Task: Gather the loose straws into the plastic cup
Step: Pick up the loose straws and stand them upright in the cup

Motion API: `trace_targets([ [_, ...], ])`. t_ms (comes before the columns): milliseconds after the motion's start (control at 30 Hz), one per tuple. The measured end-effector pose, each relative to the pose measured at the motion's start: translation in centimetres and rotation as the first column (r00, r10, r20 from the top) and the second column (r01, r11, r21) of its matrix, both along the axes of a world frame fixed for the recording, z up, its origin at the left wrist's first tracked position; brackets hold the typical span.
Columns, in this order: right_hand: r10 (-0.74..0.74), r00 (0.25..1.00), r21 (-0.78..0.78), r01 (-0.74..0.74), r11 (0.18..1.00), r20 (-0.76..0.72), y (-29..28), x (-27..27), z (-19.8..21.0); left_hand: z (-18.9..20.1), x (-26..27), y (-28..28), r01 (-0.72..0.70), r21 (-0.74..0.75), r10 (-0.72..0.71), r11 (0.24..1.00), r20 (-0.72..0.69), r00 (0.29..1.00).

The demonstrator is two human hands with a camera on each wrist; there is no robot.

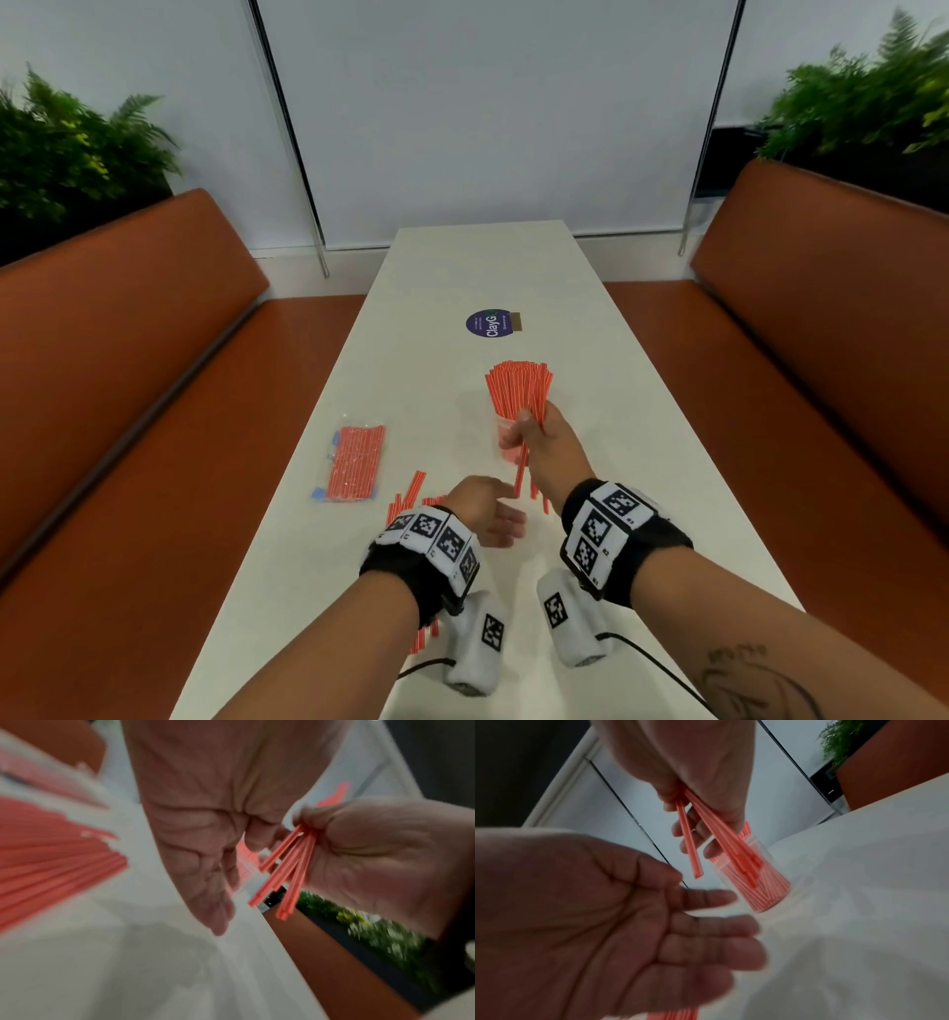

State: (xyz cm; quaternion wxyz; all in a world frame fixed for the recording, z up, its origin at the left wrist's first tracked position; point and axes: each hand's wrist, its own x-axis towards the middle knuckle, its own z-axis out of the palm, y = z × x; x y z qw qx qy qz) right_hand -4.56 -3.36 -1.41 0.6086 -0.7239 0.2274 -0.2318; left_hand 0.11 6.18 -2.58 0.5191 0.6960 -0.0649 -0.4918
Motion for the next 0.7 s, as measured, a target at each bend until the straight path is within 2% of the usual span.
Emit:
trace_targets([
  [67,0.0,0.998,0.05,-0.003,0.999,0.058,0.5,0.3,0.4,0.0,0.0,0.1,-0.038,-0.069,0.028,0.997,-0.144,0.989],
  [133,0.032,0.997,0.095,-0.039,0.995,0.076,1.1,0.2,0.4,0.1,0.2,-0.1,-0.083,-0.149,0.056,0.985,-0.175,0.983],
  [233,0.056,0.998,0.053,-0.056,0.997,0.002,1.3,-0.1,-0.4,0.1,0.7,-0.3,-0.119,-0.177,0.094,0.977,-0.144,0.985],
  [333,0.025,0.999,0.027,-0.023,0.999,-0.045,1.0,-0.1,-0.8,0.1,0.9,0.2,-0.061,-0.16,0.047,0.985,-0.091,0.995],
  [433,0.048,0.996,0.119,-0.039,0.992,-0.073,0.3,-0.2,-0.4,0.5,1.6,0.1,-0.028,-0.127,0.029,0.991,0.0,1.0],
  [500,0.187,0.976,0.332,-0.14,0.933,-0.113,-0.1,-0.5,0.0,1.2,2.8,-0.3,-0.12,-0.184,0.149,0.975,0.153,0.977],
  [567,0.373,0.916,0.513,-0.253,0.82,-0.146,-0.1,-1.1,0.3,2.7,3.9,-0.6,-0.159,-0.344,0.247,0.925,0.229,0.942],
  [633,0.523,0.835,0.591,-0.339,0.732,-0.168,0.0,-1.5,0.4,4.3,4.5,-1.0,-0.125,-0.443,0.27,0.888,0.281,0.921],
  [700,0.592,0.79,0.63,-0.381,0.677,-0.157,0.1,-1.6,0.3,5.0,4.7,-1.4,-0.031,-0.41,0.216,0.911,0.412,0.885],
])
